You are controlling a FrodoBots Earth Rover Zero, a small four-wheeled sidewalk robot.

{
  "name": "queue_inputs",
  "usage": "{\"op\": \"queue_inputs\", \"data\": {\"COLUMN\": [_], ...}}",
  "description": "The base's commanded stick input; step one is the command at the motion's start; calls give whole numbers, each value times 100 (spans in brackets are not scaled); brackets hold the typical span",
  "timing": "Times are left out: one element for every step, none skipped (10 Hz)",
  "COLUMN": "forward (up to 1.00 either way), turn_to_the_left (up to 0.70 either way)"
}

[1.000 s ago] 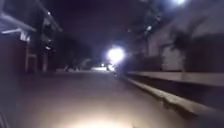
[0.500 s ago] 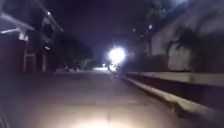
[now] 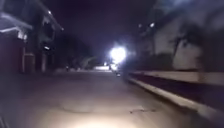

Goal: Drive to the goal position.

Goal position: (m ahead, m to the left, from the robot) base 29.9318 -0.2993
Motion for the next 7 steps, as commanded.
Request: {"op": "queue_inputs", "data": {"forward": [70, 70, 70, 70, 70, 70, 70], "turn_to_the_left": [0, 0, 0, 0, 0, 0, 0]}}
